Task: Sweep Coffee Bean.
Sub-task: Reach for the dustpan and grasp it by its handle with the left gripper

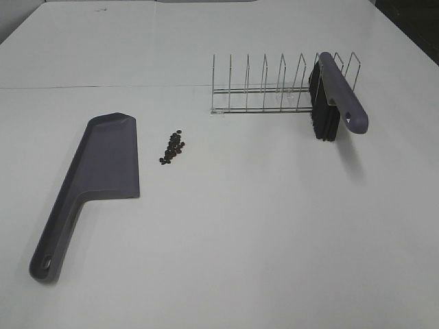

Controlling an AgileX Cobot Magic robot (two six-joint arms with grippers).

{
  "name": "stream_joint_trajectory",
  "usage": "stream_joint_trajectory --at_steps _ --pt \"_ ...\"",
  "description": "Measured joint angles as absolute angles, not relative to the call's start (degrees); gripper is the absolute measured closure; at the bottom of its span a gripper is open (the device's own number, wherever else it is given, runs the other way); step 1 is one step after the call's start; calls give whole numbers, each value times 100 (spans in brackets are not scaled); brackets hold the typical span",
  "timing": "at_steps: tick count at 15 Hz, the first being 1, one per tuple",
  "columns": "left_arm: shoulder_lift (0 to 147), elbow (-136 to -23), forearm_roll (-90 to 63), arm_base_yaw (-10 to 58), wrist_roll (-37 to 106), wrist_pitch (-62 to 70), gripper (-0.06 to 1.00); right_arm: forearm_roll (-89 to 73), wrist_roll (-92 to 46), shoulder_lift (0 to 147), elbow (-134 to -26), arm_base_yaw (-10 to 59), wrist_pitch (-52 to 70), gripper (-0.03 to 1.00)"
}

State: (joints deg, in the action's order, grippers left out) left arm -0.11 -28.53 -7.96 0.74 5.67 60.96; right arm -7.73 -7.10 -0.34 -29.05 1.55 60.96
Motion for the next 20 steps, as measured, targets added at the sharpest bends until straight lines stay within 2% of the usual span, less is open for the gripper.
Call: stream_joint_trajectory --at_steps 20 --pt "-11 -2853 -796 74 573 6096 18 -773 -710 -34 -2905 155 6096 17"
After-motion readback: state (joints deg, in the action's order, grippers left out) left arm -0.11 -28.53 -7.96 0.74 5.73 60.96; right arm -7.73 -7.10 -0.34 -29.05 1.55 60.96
